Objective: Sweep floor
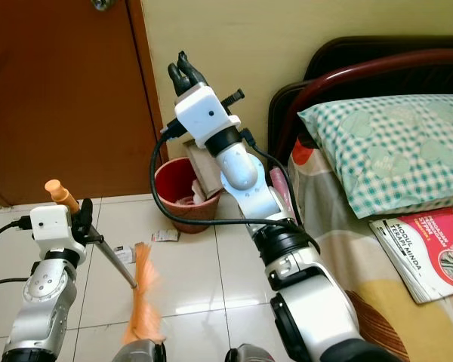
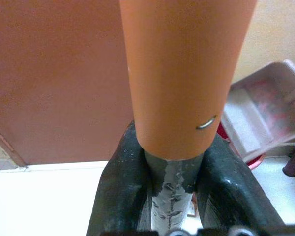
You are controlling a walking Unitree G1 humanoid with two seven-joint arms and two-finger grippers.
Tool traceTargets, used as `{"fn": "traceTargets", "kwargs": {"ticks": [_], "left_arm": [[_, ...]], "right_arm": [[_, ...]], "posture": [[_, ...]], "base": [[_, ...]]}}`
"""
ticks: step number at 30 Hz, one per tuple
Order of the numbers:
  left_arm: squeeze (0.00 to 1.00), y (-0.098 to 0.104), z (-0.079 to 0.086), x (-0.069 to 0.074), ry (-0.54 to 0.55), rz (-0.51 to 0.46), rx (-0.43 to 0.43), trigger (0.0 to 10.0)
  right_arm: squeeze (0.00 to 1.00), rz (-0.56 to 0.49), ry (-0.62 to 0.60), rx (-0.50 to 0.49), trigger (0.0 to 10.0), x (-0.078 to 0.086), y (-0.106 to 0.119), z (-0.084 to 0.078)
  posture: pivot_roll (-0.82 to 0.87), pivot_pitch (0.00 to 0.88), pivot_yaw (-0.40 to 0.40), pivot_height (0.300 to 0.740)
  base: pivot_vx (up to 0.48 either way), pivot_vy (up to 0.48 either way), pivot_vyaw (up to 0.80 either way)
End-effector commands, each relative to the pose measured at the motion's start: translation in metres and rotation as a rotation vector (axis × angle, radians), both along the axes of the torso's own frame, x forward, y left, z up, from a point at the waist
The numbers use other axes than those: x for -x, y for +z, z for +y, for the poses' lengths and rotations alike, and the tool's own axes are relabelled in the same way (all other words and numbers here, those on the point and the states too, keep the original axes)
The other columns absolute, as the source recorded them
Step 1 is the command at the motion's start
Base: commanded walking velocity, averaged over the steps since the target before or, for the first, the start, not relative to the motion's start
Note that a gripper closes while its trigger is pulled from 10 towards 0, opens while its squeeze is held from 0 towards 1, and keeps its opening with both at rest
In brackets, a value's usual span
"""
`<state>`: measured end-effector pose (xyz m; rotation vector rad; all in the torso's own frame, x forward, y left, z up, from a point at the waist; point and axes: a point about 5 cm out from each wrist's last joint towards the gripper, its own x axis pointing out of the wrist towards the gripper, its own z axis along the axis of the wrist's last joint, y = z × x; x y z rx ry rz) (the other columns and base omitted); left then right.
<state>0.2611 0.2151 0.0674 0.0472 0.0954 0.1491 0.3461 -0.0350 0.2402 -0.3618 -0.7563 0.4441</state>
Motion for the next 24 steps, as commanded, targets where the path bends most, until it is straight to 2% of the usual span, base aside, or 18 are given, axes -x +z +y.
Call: {"fn": "traceTargets", "kwargs": {"ticks": [1,3,5,6,7,9,11,12,13,16,18,20,24], "left_arm": [[0.0,-0.011,-0.002,0.004,-0.002,0.061,0.002,10.0],[0.0,-0.011,-0.002,0.003,-0.002,0.061,0.002,10.0],[0.0,-0.011,-0.002,0.003,0.0,0.061,0.002,10.0],[0.0,-0.011,-0.002,0.003,0.0,0.061,0.002,10.0],[0.0,-0.011,-0.002,0.002,0.001,0.062,0.003,10.0],[0.0,-0.012,-0.001,0.002,0.002,0.062,0.003,10.0],[0.0,-0.012,-0.001,0.002,0.002,0.063,0.003,10.0],[0.0,-0.011,-0.001,0.001,0.0,0.062,0.002,10.0],[0.0,-0.011,-0.001,0.001,0.0,0.062,0.001,10.0],[0.0,-0.011,0.0,0.002,0.0,0.059,-0.005,10.0],[0.0,-0.01,0.003,0.004,0.004,0.055,-0.017,10.0],[0.0,-0.009,0.004,0.004,0.005,0.055,-0.021,10.0],[0.0,-0.01,0.012,0.01,0.023,0.064,-0.045,10.0]], "right_arm": [[0.0,-0.116,0.027,-0.043,10.0,0.007,0.026,0.002],[0.0,-0.118,0.022,-0.063,10.0,0.007,0.029,0.0],[0.0,-0.125,0.004,-0.163,10.0,0.006,0.05,-0.009],[0.0,-0.125,0.004,-0.163,10.0,0.006,0.05,-0.009],[0.0,-0.106,0.002,-0.235,10.0,0.004,0.06,-0.015],[0.0,-0.049,0.032,-0.344,10.0,0.003,0.072,-0.02],[0.0,-0.008,0.057,-0.405,10.0,0.002,0.076,-0.022],[0.0,0.071,0.1,-0.494,10.0,0.001,0.077,-0.025],[0.0,0.109,0.124,-0.538,10.0,0.002,0.077,-0.026],[0.0,0.223,0.172,-0.617,10.0,0.004,0.065,-0.027],[0.0,0.319,0.17,-0.632,10.0,0.008,0.045,-0.03],[0.0,0.342,0.169,-0.636,10.0,0.009,0.039,-0.031],[0.0,0.484,0.158,-0.663,10.0,0.017,0.009,-0.037]], "posture": [[0.03,0.087,-0.05,0.74],[0.03,0.083,-0.051,0.74],[0.03,0.082,-0.052,0.74],[0.03,0.082,-0.052,0.74],[0.03,0.08,-0.052,0.74],[0.02,0.078,-0.052,0.74],[0.02,0.076,-0.052,0.74],[0.02,0.075,-0.051,0.74],[0.02,0.075,-0.051,0.74],[0.02,0.074,-0.049,0.74],[0.02,0.075,-0.048,0.74],[0.02,0.075,-0.048,0.74],[0.03,0.081,-0.044,0.74]], "base": [[0.0,0.0,0.0],[0.0,0.0,0.0],[0.0,0.0,0.0],[0.0,0.0,0.0],[0.0,0.0,0.0],[0.0,0.0,0.0],[0.0,0.0,0.0],[0.0,0.0,0.0],[0.0,0.0,0.0],[0.0,0.0,0.0],[0.0,0.0,0.0],[0.0,0.0,0.0],[0.0,0.0,0.0]]}}
